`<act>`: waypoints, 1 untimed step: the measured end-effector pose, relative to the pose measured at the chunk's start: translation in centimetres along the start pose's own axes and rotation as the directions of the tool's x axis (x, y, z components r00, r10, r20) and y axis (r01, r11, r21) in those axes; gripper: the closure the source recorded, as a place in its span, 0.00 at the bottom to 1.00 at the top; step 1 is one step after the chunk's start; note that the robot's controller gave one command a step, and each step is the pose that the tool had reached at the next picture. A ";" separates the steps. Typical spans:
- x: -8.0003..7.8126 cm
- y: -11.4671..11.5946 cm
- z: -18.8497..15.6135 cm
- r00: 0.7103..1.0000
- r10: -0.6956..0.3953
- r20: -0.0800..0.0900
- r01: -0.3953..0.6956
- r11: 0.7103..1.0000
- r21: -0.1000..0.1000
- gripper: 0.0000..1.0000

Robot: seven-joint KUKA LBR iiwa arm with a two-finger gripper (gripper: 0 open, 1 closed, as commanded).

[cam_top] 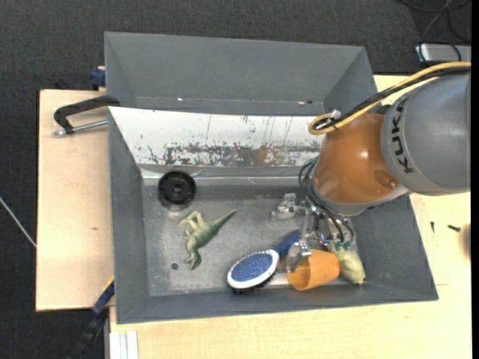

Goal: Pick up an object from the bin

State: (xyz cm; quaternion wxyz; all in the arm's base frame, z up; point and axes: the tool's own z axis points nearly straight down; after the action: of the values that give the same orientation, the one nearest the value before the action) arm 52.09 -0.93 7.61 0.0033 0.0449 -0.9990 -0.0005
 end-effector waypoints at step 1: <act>-0.3 0.1 -0.4 1.000 -0.002 0.008 0.002 1.000 0.000 1.00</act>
Offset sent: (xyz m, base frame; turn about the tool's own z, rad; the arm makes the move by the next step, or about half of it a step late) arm 0.0000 0.0000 0.0000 0.0000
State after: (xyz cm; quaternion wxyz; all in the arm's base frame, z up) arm 52.38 -0.80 7.97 -0.0007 0.0460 -0.9989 -0.0007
